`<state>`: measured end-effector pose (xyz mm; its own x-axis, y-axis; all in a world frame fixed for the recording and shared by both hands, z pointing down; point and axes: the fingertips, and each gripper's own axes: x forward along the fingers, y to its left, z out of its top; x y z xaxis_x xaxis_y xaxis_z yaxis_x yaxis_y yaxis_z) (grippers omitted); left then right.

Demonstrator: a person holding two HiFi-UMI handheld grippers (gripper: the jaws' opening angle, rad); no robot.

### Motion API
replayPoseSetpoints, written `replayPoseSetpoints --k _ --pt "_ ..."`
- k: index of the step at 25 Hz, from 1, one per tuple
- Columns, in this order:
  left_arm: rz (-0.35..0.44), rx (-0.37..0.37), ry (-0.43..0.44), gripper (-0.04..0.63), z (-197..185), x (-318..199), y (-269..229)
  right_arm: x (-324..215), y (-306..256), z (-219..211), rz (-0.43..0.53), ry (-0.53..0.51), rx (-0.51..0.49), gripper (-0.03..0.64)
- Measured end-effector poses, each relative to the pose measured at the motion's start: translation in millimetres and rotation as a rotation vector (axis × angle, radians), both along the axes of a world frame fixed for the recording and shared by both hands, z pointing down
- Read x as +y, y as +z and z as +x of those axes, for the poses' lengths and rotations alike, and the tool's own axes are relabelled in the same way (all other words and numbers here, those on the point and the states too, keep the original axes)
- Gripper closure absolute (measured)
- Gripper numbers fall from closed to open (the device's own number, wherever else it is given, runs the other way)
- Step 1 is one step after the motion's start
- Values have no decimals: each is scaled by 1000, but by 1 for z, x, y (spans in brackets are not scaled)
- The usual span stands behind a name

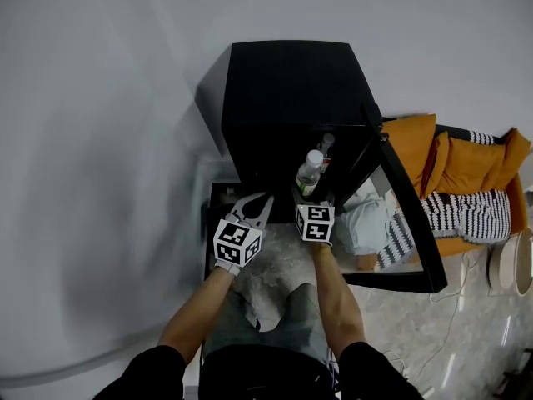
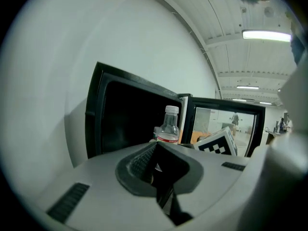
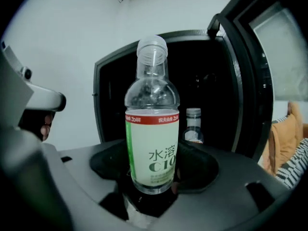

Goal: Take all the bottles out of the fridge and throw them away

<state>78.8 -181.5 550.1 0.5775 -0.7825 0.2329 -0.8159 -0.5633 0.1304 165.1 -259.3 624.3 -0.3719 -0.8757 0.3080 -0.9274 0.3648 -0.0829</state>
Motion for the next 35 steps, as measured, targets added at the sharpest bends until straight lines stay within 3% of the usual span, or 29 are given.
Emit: replayPoseSetpoints --k 11,23,30,35 --pt "-26 23 -29 589 10 23 -139 61 -155 28 -7 -17 18 308" --pt "-2 57 -53 589 16 36 -182 89 -205 41 4 -62 37 308" --pt "19 49 -143 589 -24 42 -191 83 -217 9 24 -148 49 308" --pt "37 47 -247 589 -74 57 -196 85 -221 -45 43 -247 43 308"
